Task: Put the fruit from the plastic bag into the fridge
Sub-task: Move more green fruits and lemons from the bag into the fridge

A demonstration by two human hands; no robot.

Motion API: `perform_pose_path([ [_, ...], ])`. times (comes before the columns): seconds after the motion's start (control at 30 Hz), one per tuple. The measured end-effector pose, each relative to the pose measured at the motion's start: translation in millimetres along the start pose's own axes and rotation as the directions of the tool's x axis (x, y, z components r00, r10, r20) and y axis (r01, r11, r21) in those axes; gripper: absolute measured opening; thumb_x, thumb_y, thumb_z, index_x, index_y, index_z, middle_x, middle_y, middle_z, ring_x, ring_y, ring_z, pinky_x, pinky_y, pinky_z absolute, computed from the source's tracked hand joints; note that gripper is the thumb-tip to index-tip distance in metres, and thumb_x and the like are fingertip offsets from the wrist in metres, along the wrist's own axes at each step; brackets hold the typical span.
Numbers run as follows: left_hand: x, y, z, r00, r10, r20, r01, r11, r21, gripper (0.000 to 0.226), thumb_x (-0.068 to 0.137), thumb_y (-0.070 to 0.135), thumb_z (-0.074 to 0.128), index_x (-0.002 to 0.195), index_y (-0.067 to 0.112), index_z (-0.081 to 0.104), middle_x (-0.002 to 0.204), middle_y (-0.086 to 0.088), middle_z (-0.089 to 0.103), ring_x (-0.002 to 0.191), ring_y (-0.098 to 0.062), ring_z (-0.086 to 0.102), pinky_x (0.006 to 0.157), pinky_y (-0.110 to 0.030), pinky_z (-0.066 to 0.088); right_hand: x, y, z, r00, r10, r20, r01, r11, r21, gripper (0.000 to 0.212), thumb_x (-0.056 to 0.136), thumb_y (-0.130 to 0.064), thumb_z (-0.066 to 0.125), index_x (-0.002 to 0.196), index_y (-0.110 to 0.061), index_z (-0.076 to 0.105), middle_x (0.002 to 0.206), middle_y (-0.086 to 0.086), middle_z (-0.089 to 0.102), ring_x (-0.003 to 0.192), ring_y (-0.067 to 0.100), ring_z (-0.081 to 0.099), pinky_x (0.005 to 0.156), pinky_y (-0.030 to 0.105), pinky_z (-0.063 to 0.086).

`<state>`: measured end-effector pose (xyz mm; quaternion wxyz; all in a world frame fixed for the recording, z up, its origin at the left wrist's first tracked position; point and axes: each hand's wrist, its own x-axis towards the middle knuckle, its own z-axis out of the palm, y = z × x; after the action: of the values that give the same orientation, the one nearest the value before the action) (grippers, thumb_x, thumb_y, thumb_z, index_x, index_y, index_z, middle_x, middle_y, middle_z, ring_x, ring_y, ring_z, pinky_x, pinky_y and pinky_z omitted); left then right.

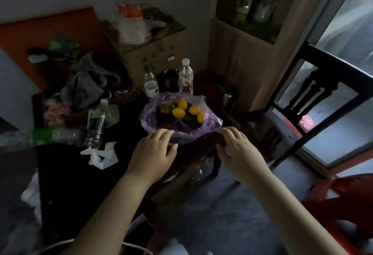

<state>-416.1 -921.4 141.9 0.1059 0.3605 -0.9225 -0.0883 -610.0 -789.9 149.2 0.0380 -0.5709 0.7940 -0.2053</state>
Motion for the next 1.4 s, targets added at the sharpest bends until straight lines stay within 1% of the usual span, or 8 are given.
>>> perform_pose_path([
  [0.3, 43.6, -36.4, 27.6, 0.996, -0.084, 0.019, 0.084, 0.996, -0.019, 0.056, 0.091, 0.046, 0.028, 0.129, 0.013, 0.053, 0.127, -0.001, 0.057, 0.116, -0.021, 0.055, 0.089, -0.035, 0.046, 63.1, 5.8, 41.4, 0.989, -0.074, 0.130, 0.069, 0.997, 0.037, 0.042, 0.093, -0.028, 0.048, 0.133, -0.016, 0.044, 0.134, 0.000, 0.047, 0.123, 0.022, 0.044, 0.092, 0.033, 0.042],
  [0.43, 81.9, -53.3, 55.3, 0.995, -0.086, 0.055, 0.091, 0.991, -0.095, 0.043, 0.093, 0.034, 0.044, 0.128, 0.011, 0.053, 0.125, -0.004, 0.058, 0.114, -0.024, 0.055, 0.090, -0.037, 0.046, 97.3, 13.3, 67.1, 0.980, -0.059, 0.191, 0.051, 0.998, 0.048, 0.043, 0.091, -0.023, 0.051, 0.132, -0.013, 0.046, 0.131, 0.004, 0.050, 0.121, 0.026, 0.048, 0.092, 0.037, 0.045],
  [0.7, 136.2, -93.5, 118.8, 0.967, -0.102, 0.233, 0.142, 0.976, -0.163, 0.040, 0.098, 0.028, 0.043, 0.135, 0.013, 0.047, 0.131, -0.004, 0.053, 0.122, -0.022, 0.047, 0.099, -0.031, 0.036, 164.0, 25.1, 140.9, 0.917, -0.027, 0.397, 0.016, 0.999, 0.032, 0.045, 0.092, -0.021, 0.051, 0.135, -0.013, 0.042, 0.131, 0.005, 0.047, 0.120, 0.026, 0.045, 0.092, 0.037, 0.044],
  [0.83, 145.2, -107.1, 143.1, 0.947, -0.121, 0.297, 0.183, 0.964, -0.190, 0.036, 0.098, 0.029, 0.043, 0.129, 0.014, 0.053, 0.126, -0.003, 0.056, 0.118, -0.021, 0.049, 0.096, -0.032, 0.040, 176.1, 30.9, 178.0, 0.877, -0.016, 0.480, -0.004, 0.999, 0.041, 0.044, 0.091, -0.022, 0.051, 0.134, -0.014, 0.044, 0.129, 0.005, 0.048, 0.119, 0.027, 0.046, 0.092, 0.039, 0.045],
  [0.97, 145.3, -110.5, 155.3, 0.934, -0.133, 0.332, 0.199, 0.964, -0.174, 0.032, 0.098, 0.030, 0.041, 0.120, 0.016, 0.059, 0.114, -0.004, 0.061, 0.104, -0.025, 0.057, 0.085, -0.039, 0.047, 179.6, 35.5, 199.2, 0.878, 0.049, 0.476, -0.074, 0.997, 0.035, 0.038, 0.092, -0.025, 0.049, 0.128, -0.013, 0.049, 0.123, 0.006, 0.053, 0.113, 0.028, 0.051, 0.082, 0.040, 0.047],
  [1.13, 133.4, -111.8, 161.8, 0.934, -0.148, 0.326, 0.222, 0.954, -0.203, 0.029, 0.097, 0.031, 0.043, 0.117, 0.018, 0.059, 0.108, -0.002, 0.064, 0.093, -0.024, 0.063, 0.070, -0.035, 0.050, 170.2, 41.1, 206.8, 0.893, 0.103, 0.439, -0.123, 0.992, 0.018, 0.035, 0.091, -0.026, 0.051, 0.125, -0.017, 0.052, 0.120, 0.002, 0.056, 0.100, 0.028, 0.060, 0.066, 0.035, 0.045],
  [1.3, 123.4, -109.2, 164.1, 0.925, -0.152, 0.348, 0.234, 0.949, -0.209, 0.030, 0.097, 0.029, 0.044, 0.123, 0.019, 0.053, 0.113, -0.002, 0.064, 0.093, -0.023, 0.065, 0.069, -0.036, 0.052, 157.0, 43.3, 210.2, 0.876, 0.146, 0.460, -0.165, 0.986, 0.002, 0.040, 0.088, -0.022, 0.054, 0.128, -0.019, 0.047, 0.121, 0.001, 0.057, 0.099, 0.026, 0.061, 0.061, 0.029, 0.037],
  [1.4, 119.7, -107.4, 168.4, 0.902, -0.189, 0.387, 0.279, 0.941, -0.192, 0.032, 0.096, 0.030, 0.047, 0.127, 0.020, 0.049, 0.117, -0.002, 0.063, 0.097, -0.023, 0.063, 0.073, -0.033, 0.047, 151.4, 42.5, 212.6, 0.865, 0.148, 0.480, -0.170, 0.985, 0.004, 0.046, 0.086, -0.020, 0.054, 0.131, -0.021, 0.043, 0.122, 0.002, 0.057, 0.100, 0.026, 0.060, 0.063, 0.031, 0.041],
])
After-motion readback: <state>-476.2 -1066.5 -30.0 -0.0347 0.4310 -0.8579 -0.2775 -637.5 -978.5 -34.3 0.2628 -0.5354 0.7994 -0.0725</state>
